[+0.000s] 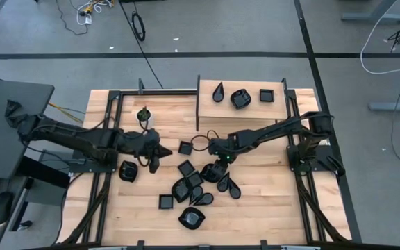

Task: Pick & Place Mini shaped plates
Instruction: Stack the leaf-shaped plate on top of the leaf-shaped plate on the shelf

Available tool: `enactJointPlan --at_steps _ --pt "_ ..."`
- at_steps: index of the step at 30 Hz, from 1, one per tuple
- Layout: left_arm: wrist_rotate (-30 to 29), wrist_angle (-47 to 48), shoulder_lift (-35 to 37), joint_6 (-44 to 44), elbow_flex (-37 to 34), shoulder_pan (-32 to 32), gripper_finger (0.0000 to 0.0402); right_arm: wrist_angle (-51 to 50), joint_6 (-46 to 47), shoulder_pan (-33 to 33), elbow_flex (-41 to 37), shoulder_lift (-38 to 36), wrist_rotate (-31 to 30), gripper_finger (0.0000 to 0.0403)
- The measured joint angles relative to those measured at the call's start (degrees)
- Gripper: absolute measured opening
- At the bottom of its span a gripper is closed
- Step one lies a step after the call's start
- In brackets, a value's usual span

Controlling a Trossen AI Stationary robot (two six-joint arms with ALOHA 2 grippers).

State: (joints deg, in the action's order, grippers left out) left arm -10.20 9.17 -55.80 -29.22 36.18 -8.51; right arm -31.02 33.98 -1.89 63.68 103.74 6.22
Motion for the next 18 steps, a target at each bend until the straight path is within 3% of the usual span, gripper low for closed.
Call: enactJointPlan --at_steps 8,18 --pt "6.0 0.6 0.1 3.4 -0.1 2.0 0.0007 3.0 -2.2 -0.2 -0.1 1.6 0.5 0.014" --pt "5.8 0.5 0.1 4.4 -0.1 3.6 0.0007 6.0 -6.7 -0.2 -0.1 3.3 1.3 0.0049"
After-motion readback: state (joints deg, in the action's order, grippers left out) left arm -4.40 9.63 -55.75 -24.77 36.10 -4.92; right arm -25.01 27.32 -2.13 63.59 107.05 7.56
